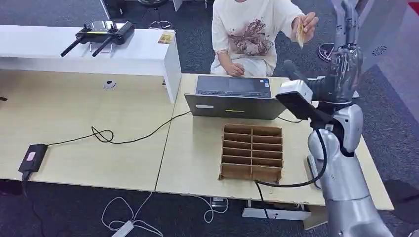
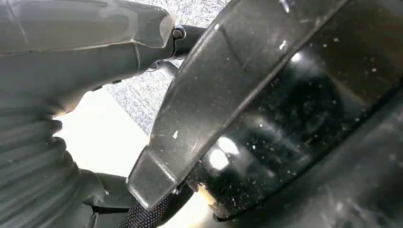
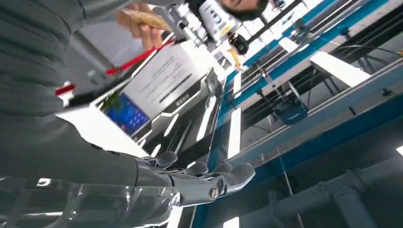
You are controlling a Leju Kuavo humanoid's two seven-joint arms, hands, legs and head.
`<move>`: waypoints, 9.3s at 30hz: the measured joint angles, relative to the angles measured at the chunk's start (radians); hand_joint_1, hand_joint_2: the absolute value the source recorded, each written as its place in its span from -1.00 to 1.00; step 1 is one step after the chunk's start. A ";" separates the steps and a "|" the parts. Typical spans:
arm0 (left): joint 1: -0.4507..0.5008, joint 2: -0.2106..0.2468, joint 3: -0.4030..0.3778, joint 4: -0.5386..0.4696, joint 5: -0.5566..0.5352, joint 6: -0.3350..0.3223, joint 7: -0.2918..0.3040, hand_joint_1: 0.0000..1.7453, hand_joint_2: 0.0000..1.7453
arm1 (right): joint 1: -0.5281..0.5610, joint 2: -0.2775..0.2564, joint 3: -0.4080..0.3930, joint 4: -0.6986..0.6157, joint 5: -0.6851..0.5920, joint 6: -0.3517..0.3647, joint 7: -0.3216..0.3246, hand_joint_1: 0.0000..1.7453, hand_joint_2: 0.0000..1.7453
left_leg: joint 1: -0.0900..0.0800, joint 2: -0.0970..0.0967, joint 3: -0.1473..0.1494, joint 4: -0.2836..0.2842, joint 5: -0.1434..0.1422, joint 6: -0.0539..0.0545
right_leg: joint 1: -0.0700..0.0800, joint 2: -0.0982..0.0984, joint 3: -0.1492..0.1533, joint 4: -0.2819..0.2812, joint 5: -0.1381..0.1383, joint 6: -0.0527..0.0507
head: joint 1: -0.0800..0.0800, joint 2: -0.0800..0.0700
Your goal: Pass the card to the sensor for recognition and then transmit it.
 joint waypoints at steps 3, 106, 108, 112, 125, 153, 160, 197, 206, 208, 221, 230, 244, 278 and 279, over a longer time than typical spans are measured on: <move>-0.001 0.000 -0.006 0.000 -0.004 -0.002 0.000 -1.00 1.00 | -0.083 -0.003 0.016 0.109 0.094 -0.007 0.054 -1.00 1.00 | 0.000 0.000 0.000 0.000 0.000 0.000 | 0.000 0.000 0.000 0.000 0.000 0.000 | 0.000 0.000; -0.001 0.005 -0.019 0.000 0.045 -0.014 0.005 -1.00 1.00 | -0.408 -0.022 -0.181 0.698 -0.751 0.680 -0.189 1.00 1.00 | 0.000 -0.003 -0.001 0.001 0.001 0.000 | 0.000 -0.003 -0.001 -0.001 0.001 0.000 | 0.000 0.000; -0.001 0.005 -0.019 0.000 0.045 -0.013 0.005 -1.00 1.00 | -0.377 -0.071 -0.181 0.668 -0.833 0.724 -0.179 1.00 1.00 | 0.000 -0.005 -0.001 0.002 0.001 0.000 | 0.000 -0.004 0.000 -0.002 0.001 0.000 | 0.000 0.000; -0.001 0.005 -0.019 0.000 0.043 -0.013 0.004 -1.00 1.00 | -0.282 -0.181 -0.181 0.586 -0.969 0.787 -0.143 1.00 1.00 | 0.000 -0.006 -0.002 0.002 0.000 0.001 | -0.001 -0.005 0.000 -0.002 0.002 0.000 | 0.000 0.000; 0.002 0.008 -0.019 0.000 0.033 -0.013 -0.015 -1.00 1.00 | 0.083 -0.600 -0.236 0.318 -1.340 0.992 0.023 1.00 1.00 | -0.001 -0.009 -0.005 0.003 -0.002 0.005 | -0.001 -0.008 -0.001 -0.003 0.000 0.003 | 0.000 0.000; -0.001 0.011 -0.035 0.000 0.009 -0.019 -0.036 -1.00 1.00 | 0.302 -0.915 -0.127 0.239 -1.454 1.092 0.249 1.00 1.00 | -0.002 -0.005 -0.005 0.002 -0.003 0.006 | -0.002 -0.005 -0.001 -0.003 -0.001 0.004 | 0.000 0.000; -0.004 0.011 -0.049 0.000 -0.001 -0.027 -0.037 -1.00 1.00 | 0.164 -0.905 0.129 0.381 -1.407 1.133 0.267 1.00 1.00 | -0.003 -0.005 -0.005 0.002 -0.003 0.008 | -0.003 -0.005 -0.001 -0.002 -0.001 0.004 | 0.000 0.000; -0.004 0.016 -0.053 0.000 0.008 -0.039 -0.051 -1.00 1.00 | -0.204 -0.592 0.640 0.909 -1.185 1.139 0.158 1.00 1.00 | -0.002 -0.007 -0.005 0.002 -0.001 0.007 | -0.003 -0.007 -0.001 -0.002 0.000 0.004 | 0.000 0.000; -0.004 0.016 -0.053 0.000 0.010 -0.039 -0.051 -1.00 1.00 | -0.213 -0.581 0.661 0.921 -1.180 1.118 0.168 1.00 1.00 | -0.002 -0.007 -0.005 0.002 0.000 0.007 | -0.003 -0.007 -0.001 -0.002 0.000 0.004 | 0.000 0.000; -0.004 0.016 -0.053 0.000 0.010 -0.039 -0.051 -1.00 1.00 | -0.214 -0.576 0.665 0.926 -1.175 1.115 0.168 1.00 1.00 | -0.002 -0.007 -0.005 0.002 0.000 0.007 | -0.003 -0.007 -0.001 -0.002 0.000 0.004 | 0.000 0.000; -0.004 0.016 -0.053 0.000 0.012 -0.039 -0.051 -1.00 1.00 | -0.215 -0.547 0.700 0.960 -1.142 1.028 0.158 1.00 1.00 | -0.003 -0.007 -0.005 0.002 0.000 0.007 | -0.003 -0.007 -0.001 -0.002 0.000 0.004 | 0.000 0.000; -0.004 0.016 -0.053 0.000 0.012 -0.039 -0.051 -1.00 1.00 | -0.215 -0.544 0.725 0.967 -1.066 0.953 0.173 1.00 1.00 | -0.002 -0.007 -0.005 0.002 0.000 0.007 | -0.003 -0.007 -0.001 -0.002 0.000 0.004 | 0.000 0.000; -0.004 0.016 -0.053 0.000 0.012 -0.038 -0.050 -1.00 1.00 | -0.214 -0.521 0.767 0.980 -0.998 0.885 0.167 1.00 1.00 | -0.002 -0.007 -0.005 0.002 0.000 0.007 | -0.003 -0.007 -0.001 -0.002 0.000 0.004 | 0.000 0.000; -0.001 0.018 -0.053 0.000 0.019 -0.038 -0.058 -1.00 1.00 | -0.242 -0.626 0.613 0.899 -1.193 1.030 0.055 1.00 1.00 | -0.003 -0.007 -0.005 0.002 -0.001 0.007 | -0.003 -0.007 -0.001 -0.002 0.000 0.004 | 0.000 0.000; -0.001 0.019 -0.053 0.000 0.019 -0.038 -0.058 -1.00 1.00 | -0.242 -0.633 0.603 0.890 -1.207 1.041 0.055 1.00 1.00 | -0.003 -0.007 -0.005 0.002 -0.001 0.007 | -0.003 -0.007 -0.001 -0.002 0.000 0.004 | 0.000 0.000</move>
